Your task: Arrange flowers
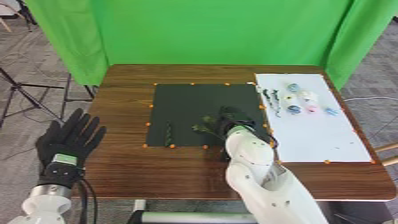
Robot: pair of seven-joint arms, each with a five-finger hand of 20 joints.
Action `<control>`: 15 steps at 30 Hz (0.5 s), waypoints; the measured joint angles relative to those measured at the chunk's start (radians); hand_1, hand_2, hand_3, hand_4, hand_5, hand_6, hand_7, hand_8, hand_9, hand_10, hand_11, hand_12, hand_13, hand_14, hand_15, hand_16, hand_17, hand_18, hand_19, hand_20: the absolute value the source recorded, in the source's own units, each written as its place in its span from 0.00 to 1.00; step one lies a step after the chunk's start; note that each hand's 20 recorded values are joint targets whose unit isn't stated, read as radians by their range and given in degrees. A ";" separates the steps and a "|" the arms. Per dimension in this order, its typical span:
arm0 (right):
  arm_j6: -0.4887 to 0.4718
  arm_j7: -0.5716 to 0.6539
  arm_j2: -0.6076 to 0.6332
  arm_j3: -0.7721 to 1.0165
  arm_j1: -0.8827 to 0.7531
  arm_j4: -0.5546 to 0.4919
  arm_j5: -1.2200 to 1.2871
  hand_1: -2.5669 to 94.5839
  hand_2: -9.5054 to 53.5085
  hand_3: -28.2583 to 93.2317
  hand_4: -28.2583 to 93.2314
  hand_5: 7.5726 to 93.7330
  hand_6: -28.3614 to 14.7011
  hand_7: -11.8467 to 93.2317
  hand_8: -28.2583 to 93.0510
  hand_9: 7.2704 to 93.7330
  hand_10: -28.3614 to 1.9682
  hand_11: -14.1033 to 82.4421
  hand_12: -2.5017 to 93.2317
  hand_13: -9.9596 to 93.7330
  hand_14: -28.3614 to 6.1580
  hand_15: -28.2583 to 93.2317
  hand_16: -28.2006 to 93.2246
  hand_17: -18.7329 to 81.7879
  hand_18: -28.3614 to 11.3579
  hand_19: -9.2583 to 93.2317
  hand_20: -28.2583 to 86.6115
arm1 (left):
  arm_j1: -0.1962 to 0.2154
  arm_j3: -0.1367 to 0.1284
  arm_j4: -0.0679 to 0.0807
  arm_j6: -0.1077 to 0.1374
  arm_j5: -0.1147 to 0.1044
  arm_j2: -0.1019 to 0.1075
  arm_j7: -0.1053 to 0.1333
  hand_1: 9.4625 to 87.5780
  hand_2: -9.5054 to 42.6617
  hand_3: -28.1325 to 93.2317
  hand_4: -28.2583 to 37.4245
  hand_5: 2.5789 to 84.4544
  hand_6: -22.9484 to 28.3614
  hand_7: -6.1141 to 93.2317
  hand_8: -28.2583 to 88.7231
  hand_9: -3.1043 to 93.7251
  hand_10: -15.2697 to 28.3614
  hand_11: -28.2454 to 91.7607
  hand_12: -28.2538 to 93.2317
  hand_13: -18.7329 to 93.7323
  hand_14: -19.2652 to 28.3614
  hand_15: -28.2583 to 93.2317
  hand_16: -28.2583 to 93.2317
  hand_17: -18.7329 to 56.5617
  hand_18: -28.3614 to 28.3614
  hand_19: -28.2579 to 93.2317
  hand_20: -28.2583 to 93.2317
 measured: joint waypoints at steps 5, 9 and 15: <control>0.004 -0.004 -0.020 -0.014 -0.012 0.012 0.015 0.40 0.06 0.84 0.09 0.79 0.53 0.40 0.34 0.88 0.40 0.53 0.35 0.91 0.59 0.73 0.51 0.81 0.26 1.00 0.62 | -0.014 0.013 0.005 0.003 0.001 0.000 -0.021 0.23 0.49 0.88 0.08 0.48 0.58 0.23 0.16 0.42 0.66 0.45 0.33 0.43 0.72 0.61 0.16 0.19 0.76 0.57 0.32; 0.004 -0.014 -0.031 -0.014 -0.020 0.004 0.022 0.33 0.18 0.82 0.09 0.78 0.51 0.35 0.17 0.89 0.39 0.51 0.33 0.93 0.62 0.72 0.51 0.82 0.26 1.00 0.62 | -0.018 0.014 0.005 0.009 0.002 0.000 -0.031 0.23 0.49 0.87 0.06 0.48 0.58 0.23 0.16 0.42 0.67 0.45 0.33 0.43 0.72 0.61 0.16 0.19 0.76 0.57 0.32; 0.023 -0.024 -0.034 -0.011 -0.028 -0.025 0.073 0.31 0.25 0.79 0.10 0.78 0.51 0.34 0.17 0.91 0.39 0.48 0.31 0.94 0.61 0.72 0.50 0.83 0.27 1.00 0.61 | -0.022 0.022 0.006 0.014 0.002 -0.002 -0.036 0.23 0.49 0.86 0.05 0.49 0.60 0.23 0.16 0.42 0.69 0.45 0.33 0.42 0.74 0.61 0.16 0.18 0.76 0.57 0.32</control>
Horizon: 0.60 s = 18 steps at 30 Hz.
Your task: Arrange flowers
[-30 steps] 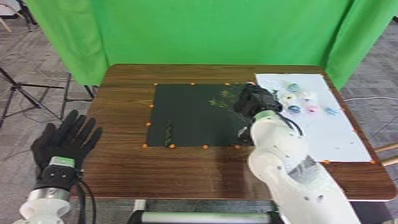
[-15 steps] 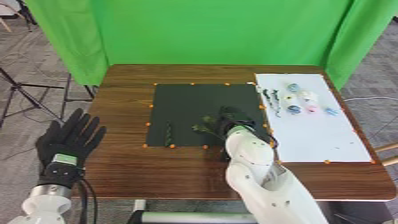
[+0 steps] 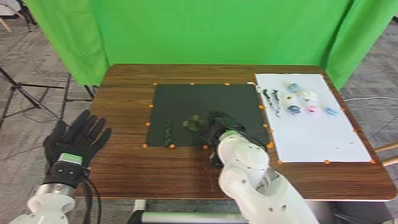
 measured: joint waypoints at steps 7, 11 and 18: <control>0.009 -0.010 0.000 -0.002 -0.007 -0.009 -0.010 0.32 0.27 0.78 0.11 0.79 0.50 0.36 0.17 0.93 0.39 0.45 0.29 0.96 0.62 0.70 0.49 0.85 0.29 1.00 0.57 | -0.001 0.004 0.001 0.002 -0.001 0.000 0.000 0.23 0.49 0.86 0.05 0.49 0.61 0.22 0.16 0.42 0.70 0.44 0.33 0.42 0.75 0.61 0.16 0.18 0.76 0.57 0.33; 0.014 -0.010 0.002 -0.002 -0.010 -0.017 -0.011 0.32 0.27 0.78 0.11 0.77 0.49 0.35 0.17 0.95 0.37 0.39 0.26 0.97 0.63 0.68 0.49 0.87 0.34 1.00 0.54 | 0.001 0.004 0.000 0.005 -0.004 0.000 0.006 0.23 0.49 0.86 0.04 0.50 0.61 0.22 0.16 0.42 0.71 0.44 0.33 0.42 0.75 0.61 0.17 0.18 0.76 0.57 0.33; 0.104 -0.017 0.024 0.001 -0.026 -0.046 -0.032 0.31 0.28 0.78 0.11 0.69 0.44 0.42 0.17 0.92 0.31 0.32 0.21 0.98 0.64 0.66 0.48 0.89 0.36 1.00 0.52 | 0.016 0.002 -0.002 0.007 -0.016 -0.006 0.027 0.23 0.49 0.86 0.04 0.50 0.62 0.22 0.17 0.42 0.71 0.44 0.34 0.42 0.75 0.61 0.17 0.18 0.77 0.57 0.33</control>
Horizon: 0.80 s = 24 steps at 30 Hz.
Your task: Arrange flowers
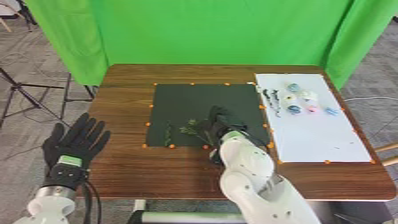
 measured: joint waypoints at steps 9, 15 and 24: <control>-0.031 -0.002 0.015 0.042 -0.028 -0.034 0.045 0.37 0.54 0.81 0.08 0.58 0.44 0.76 0.40 0.88 0.26 0.28 0.18 0.99 0.63 0.60 0.48 0.87 0.38 1.00 0.49 | 0.012 -0.002 -0.004 0.005 -0.013 -0.002 0.017 0.24 0.49 0.86 0.04 0.50 0.62 0.23 0.17 0.43 0.72 0.45 0.34 0.42 0.76 0.62 0.17 0.18 0.77 0.58 0.33; -0.132 -0.043 0.014 0.056 -0.042 -0.043 0.103 0.38 0.60 0.81 0.08 0.57 0.44 0.78 0.42 0.86 0.26 0.27 0.17 0.98 0.63 0.59 0.48 0.85 0.37 1.00 0.49 | 0.009 -0.002 -0.003 0.008 -0.013 -0.005 0.007 0.24 0.49 0.86 0.03 0.50 0.62 0.23 0.17 0.43 0.73 0.45 0.34 0.42 0.77 0.62 0.17 0.18 0.77 0.58 0.33; -0.163 -0.059 0.006 0.057 -0.056 -0.046 0.148 0.37 0.61 0.80 0.09 0.57 0.45 0.79 0.41 0.85 0.25 0.27 0.16 0.97 0.63 0.59 0.47 0.84 0.38 1.00 0.49 | -0.001 -0.003 0.000 0.009 -0.010 -0.008 -0.016 0.24 0.49 0.85 0.03 0.50 0.63 0.22 0.17 0.43 0.74 0.44 0.34 0.41 0.78 0.62 0.17 0.17 0.77 0.57 0.33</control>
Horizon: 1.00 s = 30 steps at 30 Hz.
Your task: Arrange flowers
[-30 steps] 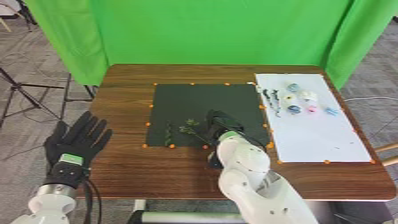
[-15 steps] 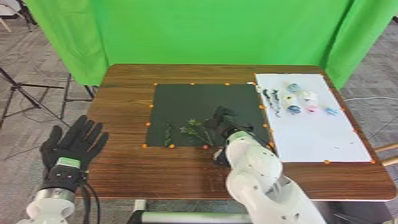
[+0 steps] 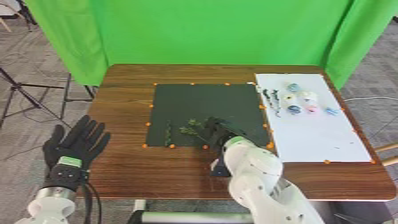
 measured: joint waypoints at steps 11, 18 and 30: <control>0.045 -0.046 -0.006 -0.013 -0.025 0.001 -0.021 0.35 0.58 0.81 0.09 0.57 0.47 0.79 0.41 0.88 0.33 0.34 0.21 0.95 0.62 0.66 0.48 0.82 0.36 1.00 0.54 | -0.008 0.001 0.003 0.000 0.000 -0.004 -0.011 0.24 0.49 0.85 0.03 0.51 0.63 0.22 0.17 0.43 0.74 0.44 0.34 0.42 0.78 0.62 0.17 0.17 0.77 0.58 0.33; 0.184 -0.041 0.030 -0.018 -0.017 0.000 -0.239 0.36 0.57 0.81 0.09 0.58 0.46 0.76 0.40 0.83 0.27 0.29 0.18 0.94 0.59 0.65 0.47 0.80 0.34 1.00 0.55 | 0.002 0.001 0.003 -0.001 -0.002 -0.004 0.003 0.24 0.49 0.85 0.03 0.50 0.63 0.22 0.17 0.43 0.73 0.44 0.34 0.42 0.77 0.62 0.17 0.17 0.77 0.58 0.33; -0.018 -0.005 0.007 0.040 -0.001 0.008 -0.050 0.38 0.56 0.80 0.08 0.58 0.47 0.75 0.41 0.80 0.26 0.26 0.16 0.94 0.55 0.59 0.45 0.79 0.32 1.00 0.51 | 0.001 0.002 0.003 -0.001 -0.002 -0.007 0.002 0.23 0.49 0.85 0.03 0.50 0.62 0.22 0.17 0.43 0.73 0.44 0.34 0.42 0.77 0.61 0.17 0.17 0.77 0.58 0.33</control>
